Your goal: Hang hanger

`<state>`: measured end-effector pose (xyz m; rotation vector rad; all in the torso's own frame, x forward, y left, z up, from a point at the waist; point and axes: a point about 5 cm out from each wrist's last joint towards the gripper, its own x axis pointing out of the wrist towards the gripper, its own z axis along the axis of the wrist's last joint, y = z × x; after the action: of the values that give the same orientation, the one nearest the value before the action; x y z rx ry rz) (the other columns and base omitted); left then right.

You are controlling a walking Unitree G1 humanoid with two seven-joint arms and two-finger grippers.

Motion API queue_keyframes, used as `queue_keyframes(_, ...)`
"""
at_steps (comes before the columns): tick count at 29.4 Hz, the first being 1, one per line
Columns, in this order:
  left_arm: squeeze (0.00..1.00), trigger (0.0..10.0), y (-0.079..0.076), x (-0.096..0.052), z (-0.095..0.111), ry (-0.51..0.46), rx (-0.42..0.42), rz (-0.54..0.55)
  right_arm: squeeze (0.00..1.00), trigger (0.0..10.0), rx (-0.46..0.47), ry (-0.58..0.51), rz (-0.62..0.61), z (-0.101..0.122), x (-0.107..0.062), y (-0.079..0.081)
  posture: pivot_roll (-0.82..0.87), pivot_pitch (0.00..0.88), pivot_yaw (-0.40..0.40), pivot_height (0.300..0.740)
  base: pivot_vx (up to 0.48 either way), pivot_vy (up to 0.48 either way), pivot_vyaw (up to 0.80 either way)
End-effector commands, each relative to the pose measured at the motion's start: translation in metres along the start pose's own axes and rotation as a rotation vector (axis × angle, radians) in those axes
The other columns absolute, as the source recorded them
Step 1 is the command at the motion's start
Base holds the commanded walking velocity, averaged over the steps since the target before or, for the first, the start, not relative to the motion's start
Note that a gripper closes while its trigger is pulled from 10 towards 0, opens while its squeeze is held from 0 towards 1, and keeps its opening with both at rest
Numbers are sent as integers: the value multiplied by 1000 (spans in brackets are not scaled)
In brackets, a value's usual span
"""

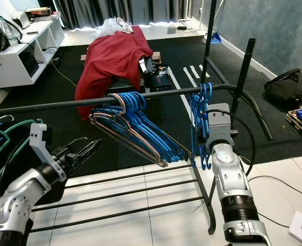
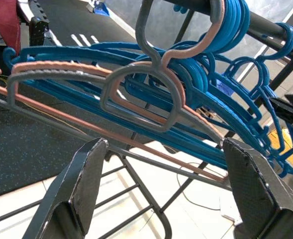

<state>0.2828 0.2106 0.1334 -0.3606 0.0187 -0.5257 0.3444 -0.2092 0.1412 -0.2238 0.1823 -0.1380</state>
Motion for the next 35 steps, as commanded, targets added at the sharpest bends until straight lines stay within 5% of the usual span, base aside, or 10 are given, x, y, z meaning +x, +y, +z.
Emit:
queue_keyframes(1,0,10000,2,1,0,6,1,3,0,10000,-8,38,3,-4,1,-3,-34,19,28,740,0,0,0)
queue_keyframes(5,0,10000,2,1,0,6,2,3,0,9961,-14,51,-15,-5,2,-8,-34,19,28,740,0,0,0)
queue_keyframes(6,0,10000,2,0,0,6,1,4,0,0,-15,57,-22,-5,2,-9,-34,20,28,740,0,0,0)
queue_keyframes(27,0,10000,2,1,0,7,1,3,0,0,10,-8,-33,9,1,-13,-43,16,29,740,0,0,0)
queue_keyframes(31,0,10000,2,1,0,7,1,2,0,0,23,-57,2,16,-3,-6,-43,16,29,740,0,0,0)
queue_keyframes(35,0,10000,2,1,0,3,1,4,0,0,16,-77,104,13,-19,18,-55,8,20,740,0,0,0)
